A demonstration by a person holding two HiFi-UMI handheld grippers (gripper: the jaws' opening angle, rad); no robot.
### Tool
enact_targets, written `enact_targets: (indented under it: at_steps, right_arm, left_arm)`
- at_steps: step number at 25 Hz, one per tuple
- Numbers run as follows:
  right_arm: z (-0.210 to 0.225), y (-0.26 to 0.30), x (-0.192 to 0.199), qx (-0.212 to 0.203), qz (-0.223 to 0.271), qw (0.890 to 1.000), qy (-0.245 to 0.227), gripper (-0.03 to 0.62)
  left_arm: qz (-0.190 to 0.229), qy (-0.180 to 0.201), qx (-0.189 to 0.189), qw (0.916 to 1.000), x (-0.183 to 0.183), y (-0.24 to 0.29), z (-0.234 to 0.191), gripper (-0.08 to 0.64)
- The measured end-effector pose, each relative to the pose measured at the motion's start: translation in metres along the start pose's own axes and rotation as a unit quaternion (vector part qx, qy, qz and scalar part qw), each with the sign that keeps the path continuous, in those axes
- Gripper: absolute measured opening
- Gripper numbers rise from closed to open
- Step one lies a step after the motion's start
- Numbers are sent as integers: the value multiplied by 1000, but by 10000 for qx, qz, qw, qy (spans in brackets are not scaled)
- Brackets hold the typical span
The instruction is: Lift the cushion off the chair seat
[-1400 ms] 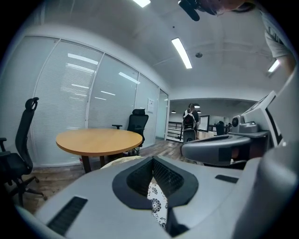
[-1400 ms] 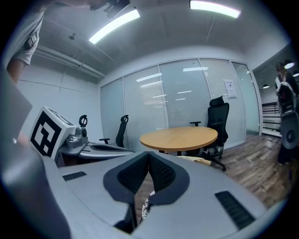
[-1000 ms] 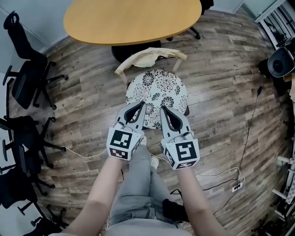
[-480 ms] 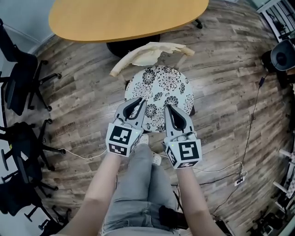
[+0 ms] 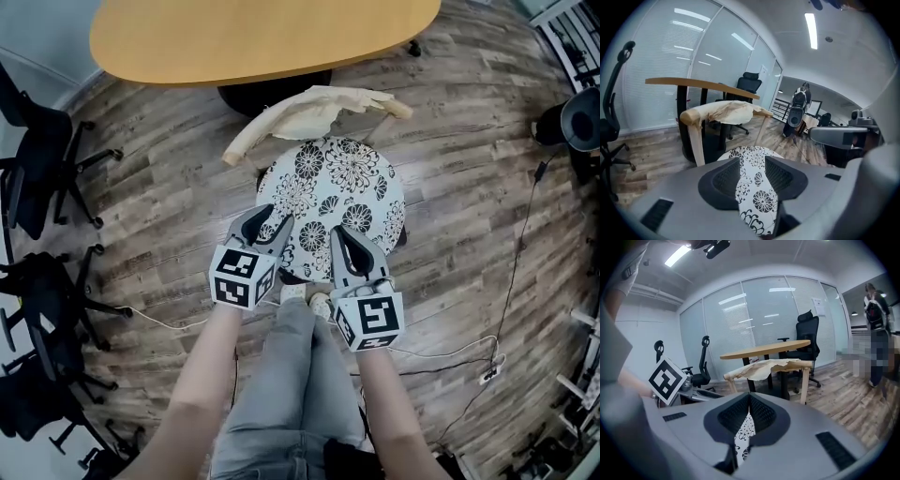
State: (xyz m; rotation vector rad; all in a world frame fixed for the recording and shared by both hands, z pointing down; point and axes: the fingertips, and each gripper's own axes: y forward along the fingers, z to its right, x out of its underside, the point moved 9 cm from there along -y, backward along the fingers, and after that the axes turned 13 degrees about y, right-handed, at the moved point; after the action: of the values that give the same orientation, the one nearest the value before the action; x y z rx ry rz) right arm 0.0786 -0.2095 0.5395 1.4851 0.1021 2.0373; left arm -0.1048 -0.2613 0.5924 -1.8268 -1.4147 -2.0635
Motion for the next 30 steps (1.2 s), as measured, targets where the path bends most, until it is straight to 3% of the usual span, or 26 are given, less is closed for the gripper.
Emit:
enact_targets:
  at_steps: [14, 30]
  right_arm:
    - [20, 35, 56, -55, -323, 9994, 55, 26]
    - [40, 58, 101, -93, -435, 9990, -40, 26]
  left_arm:
    - [-798, -332, -283, 9959, 88, 51, -54, 212]
    - [-1064, -899, -329, 9897, 140, 94, -79, 213]
